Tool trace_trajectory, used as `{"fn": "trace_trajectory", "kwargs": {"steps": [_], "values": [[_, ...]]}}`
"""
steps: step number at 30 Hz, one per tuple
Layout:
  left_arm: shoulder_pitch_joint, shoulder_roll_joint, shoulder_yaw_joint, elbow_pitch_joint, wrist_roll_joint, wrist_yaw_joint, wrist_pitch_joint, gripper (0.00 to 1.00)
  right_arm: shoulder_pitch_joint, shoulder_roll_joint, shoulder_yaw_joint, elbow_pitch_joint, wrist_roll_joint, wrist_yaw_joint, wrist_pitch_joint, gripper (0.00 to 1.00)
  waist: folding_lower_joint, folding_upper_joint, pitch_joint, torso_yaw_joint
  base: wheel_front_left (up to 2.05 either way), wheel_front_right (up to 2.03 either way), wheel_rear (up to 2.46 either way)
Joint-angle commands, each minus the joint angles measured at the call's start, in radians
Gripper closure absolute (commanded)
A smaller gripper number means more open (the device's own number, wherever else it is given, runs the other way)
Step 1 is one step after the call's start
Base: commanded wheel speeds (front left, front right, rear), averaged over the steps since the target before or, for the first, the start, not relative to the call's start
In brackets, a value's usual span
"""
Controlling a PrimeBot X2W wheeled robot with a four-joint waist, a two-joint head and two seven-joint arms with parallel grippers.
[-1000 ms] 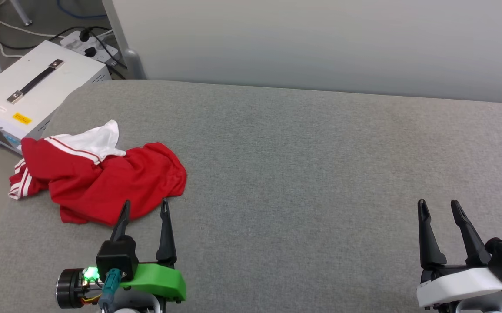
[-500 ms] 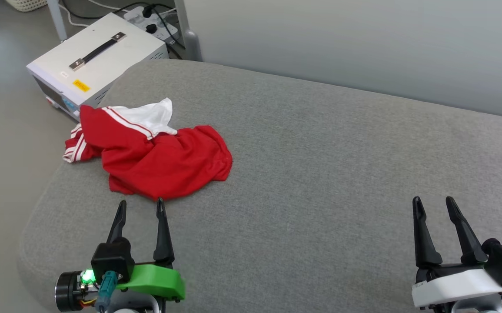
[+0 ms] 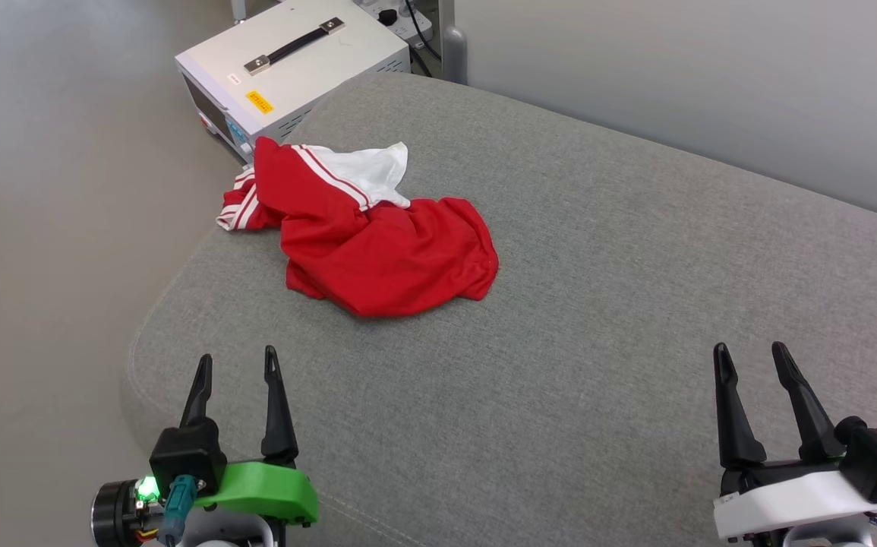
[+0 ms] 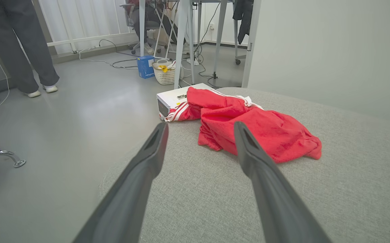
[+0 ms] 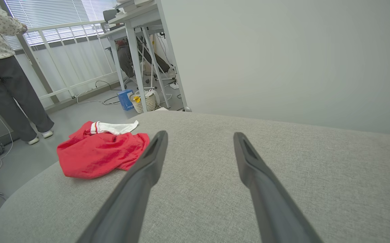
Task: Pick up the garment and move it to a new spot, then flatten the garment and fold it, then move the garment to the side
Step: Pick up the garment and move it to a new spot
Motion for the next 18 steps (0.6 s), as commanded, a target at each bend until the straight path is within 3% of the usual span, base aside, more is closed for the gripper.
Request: {"fn": "trace_trajectory", "kwargs": {"steps": [1,7,12,18], "values": [[0.005,-0.005,0.003,0.001,-0.013,0.005,-0.006,0.00,0.004,-0.002,0.001,-0.002,-0.005,-0.001,-0.006,0.00,0.0000,0.0045,0.003,0.010,0.00,0.00,0.00],[-0.006,-0.005,0.008,0.006,-0.023,-0.004,-0.006,0.00,-0.005,-0.002,0.004,-0.005,-0.013,-0.001,-0.006,0.00,0.0000,0.0045,0.019,0.008,0.00,0.00,0.00],[-0.113,0.018,0.067,0.004,0.006,-0.084,-0.006,0.00,-0.026,-0.002,-0.002,-0.014,-0.031,-0.001,-0.006,0.00,0.0000,0.0045,0.058,0.001,0.00,0.00,0.00],[-0.319,0.098,0.208,0.014,-0.026,-0.187,-0.006,0.00,-0.070,-0.002,-0.008,-0.036,-0.064,-0.001,-0.006,0.00,0.0000,0.0045,0.136,-0.038,0.00,0.00,0.00]]}}
